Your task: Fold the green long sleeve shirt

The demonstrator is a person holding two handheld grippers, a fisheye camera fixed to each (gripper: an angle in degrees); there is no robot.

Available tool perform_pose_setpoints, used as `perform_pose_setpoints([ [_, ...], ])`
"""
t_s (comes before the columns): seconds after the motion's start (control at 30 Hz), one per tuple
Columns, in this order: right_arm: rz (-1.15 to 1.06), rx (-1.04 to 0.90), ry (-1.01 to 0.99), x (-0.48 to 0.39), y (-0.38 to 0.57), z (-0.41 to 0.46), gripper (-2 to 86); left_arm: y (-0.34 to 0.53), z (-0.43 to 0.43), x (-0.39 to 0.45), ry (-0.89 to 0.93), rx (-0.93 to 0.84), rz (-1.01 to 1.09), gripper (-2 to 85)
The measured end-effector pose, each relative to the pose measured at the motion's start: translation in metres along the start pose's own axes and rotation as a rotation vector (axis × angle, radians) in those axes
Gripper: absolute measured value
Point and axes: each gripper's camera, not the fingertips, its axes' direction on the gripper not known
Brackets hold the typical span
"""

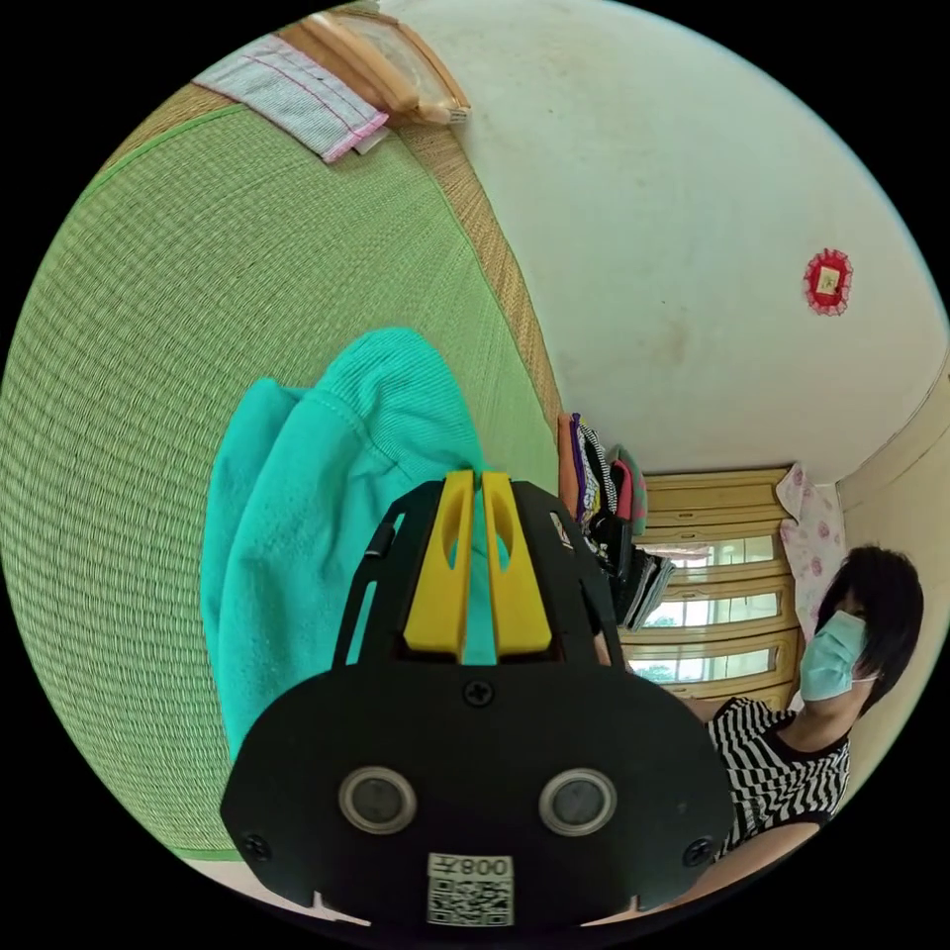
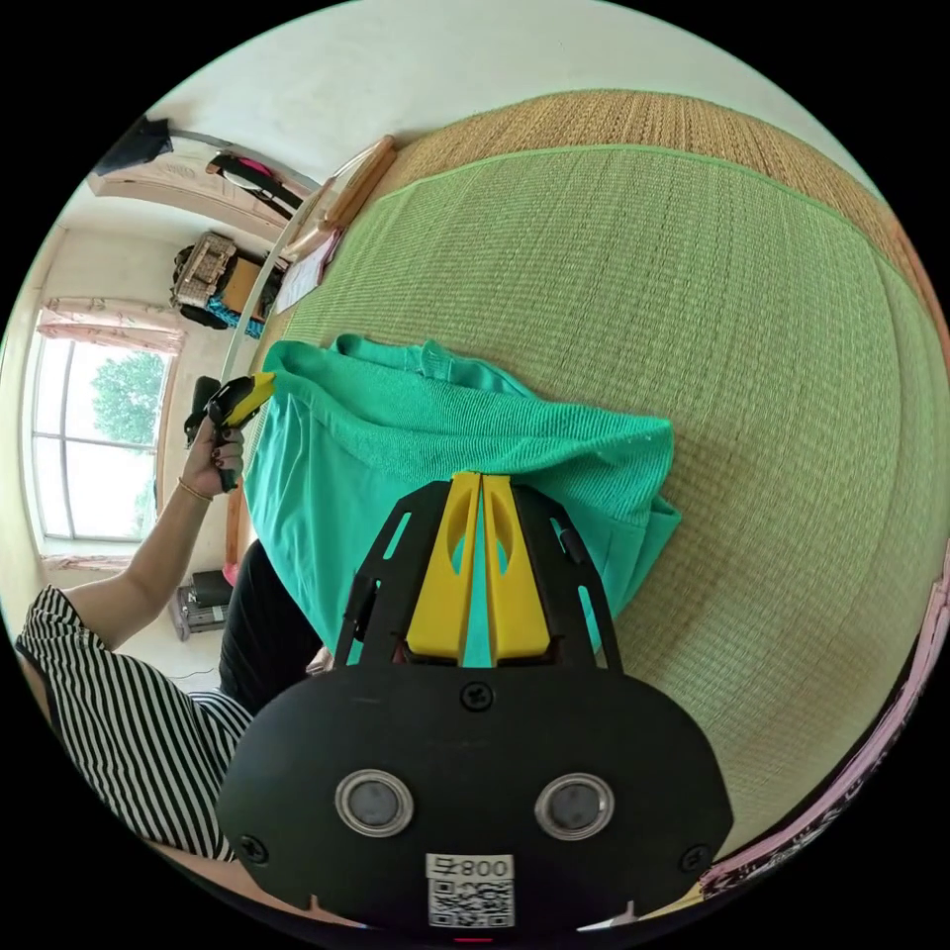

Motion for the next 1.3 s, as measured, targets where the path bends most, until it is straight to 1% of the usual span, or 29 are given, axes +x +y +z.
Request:
perform_pose_setpoints([
  [0.13,0.002,0.054,0.011,-0.001,-0.021,-0.014,0.1,0.001,0.01,0.024,-0.063,0.033,0.065,1.8],
  [0.3,0.031,0.078,0.001,0.01,-0.041,-0.023,0.0,-0.007,0.011,0.032,-0.017,0.117,0.044,2.4],
  [0.37,0.053,0.09,-0.012,0.017,-0.044,-0.026,0.0,-0.007,0.007,0.032,0.032,0.173,0.016,2.4],
  [0.53,0.096,0.138,-0.059,0.03,-0.038,-0.035,0.0,0.002,0.014,0.044,0.038,0.201,0.012,1.2],
  [0.6,0.105,0.15,-0.077,0.032,-0.034,-0.037,0.0,0.008,0.024,0.056,0.043,0.179,0.045,0.7],
  [0.63,0.103,0.16,-0.098,0.03,-0.031,-0.04,0.0,0.011,0.037,0.066,0.033,0.138,0.072,0.5],
  [0.7,0.069,0.172,-0.128,0.021,-0.025,-0.043,0.1,0.013,0.063,0.079,0.016,0.037,0.103,0.4],
  [0.77,0.037,0.161,-0.113,0.005,-0.018,-0.042,0.1,0.01,0.103,0.096,-0.036,-0.126,0.144,0.3],
  [0.87,-0.025,0.109,-0.115,-0.022,-0.01,-0.027,0.1,0.002,0.143,0.115,-0.116,-0.245,0.201,0.2],
  [0.93,-0.063,0.026,-0.107,-0.039,-0.014,-0.003,0.1,-0.006,0.164,0.124,-0.155,-0.321,0.21,0.2],
  [1.0,-0.094,-0.032,-0.119,-0.049,-0.024,0.015,0.1,-0.012,0.177,0.134,-0.205,-0.338,0.229,0.2],
  [1.1,-0.121,-0.067,-0.103,-0.059,-0.045,0.031,0.1,-0.024,0.188,0.154,-0.258,-0.336,0.265,0.2],
  [1.17,-0.126,-0.064,-0.115,-0.061,-0.058,0.033,0.0,-0.033,0.188,0.172,-0.257,-0.285,0.295,0.2],
  [1.3,-0.09,-0.008,-0.129,-0.054,-0.078,0.021,0.0,-0.042,0.191,0.193,-0.275,-0.247,0.334,0.2],
])
